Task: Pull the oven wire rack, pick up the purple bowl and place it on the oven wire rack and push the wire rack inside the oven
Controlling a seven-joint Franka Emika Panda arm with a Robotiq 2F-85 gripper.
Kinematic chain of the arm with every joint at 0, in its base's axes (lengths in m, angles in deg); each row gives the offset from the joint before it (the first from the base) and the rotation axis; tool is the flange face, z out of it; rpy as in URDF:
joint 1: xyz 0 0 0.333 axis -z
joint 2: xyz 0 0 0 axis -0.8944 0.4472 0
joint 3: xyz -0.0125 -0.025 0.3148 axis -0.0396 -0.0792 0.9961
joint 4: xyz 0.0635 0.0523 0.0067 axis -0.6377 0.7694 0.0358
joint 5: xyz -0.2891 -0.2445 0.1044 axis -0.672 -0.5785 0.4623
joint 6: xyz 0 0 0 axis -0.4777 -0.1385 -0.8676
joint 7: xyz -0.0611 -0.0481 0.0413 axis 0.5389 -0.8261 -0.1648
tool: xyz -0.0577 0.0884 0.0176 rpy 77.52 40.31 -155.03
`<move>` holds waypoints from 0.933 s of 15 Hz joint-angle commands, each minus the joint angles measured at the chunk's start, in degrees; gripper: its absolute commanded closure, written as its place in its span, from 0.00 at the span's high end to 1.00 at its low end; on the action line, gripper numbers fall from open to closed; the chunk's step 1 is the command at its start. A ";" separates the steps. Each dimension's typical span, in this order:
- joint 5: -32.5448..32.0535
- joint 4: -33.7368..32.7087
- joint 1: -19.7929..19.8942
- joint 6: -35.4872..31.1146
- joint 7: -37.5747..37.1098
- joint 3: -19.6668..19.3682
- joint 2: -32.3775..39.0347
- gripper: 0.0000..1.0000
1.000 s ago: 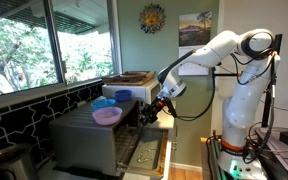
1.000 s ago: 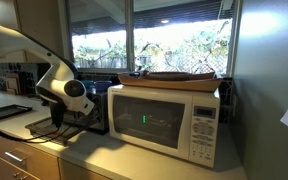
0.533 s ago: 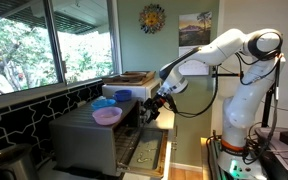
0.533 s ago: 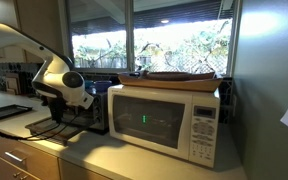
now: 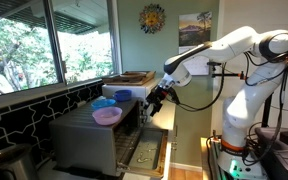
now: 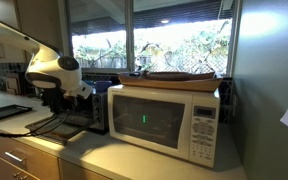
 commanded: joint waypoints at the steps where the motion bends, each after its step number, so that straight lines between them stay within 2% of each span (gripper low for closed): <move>1: -10.46 -0.06 0.55 2.66 -9.69 0.75 -6.19 1.00; 4: -17.16 -2.52 -0.21 3.28 -17.42 2.15 -8.39 1.00; 6: -14.69 -4.20 -4.52 0.55 -12.42 0.75 -7.95 1.00; 7: -15.80 -3.37 -3.33 1.01 -14.34 0.19 -7.52 1.00; 12: -15.61 -4.73 -5.12 1.02 -13.93 0.27 -7.89 1.00; 14: -18.37 -6.55 -4.64 1.62 -15.20 1.71 -7.87 1.00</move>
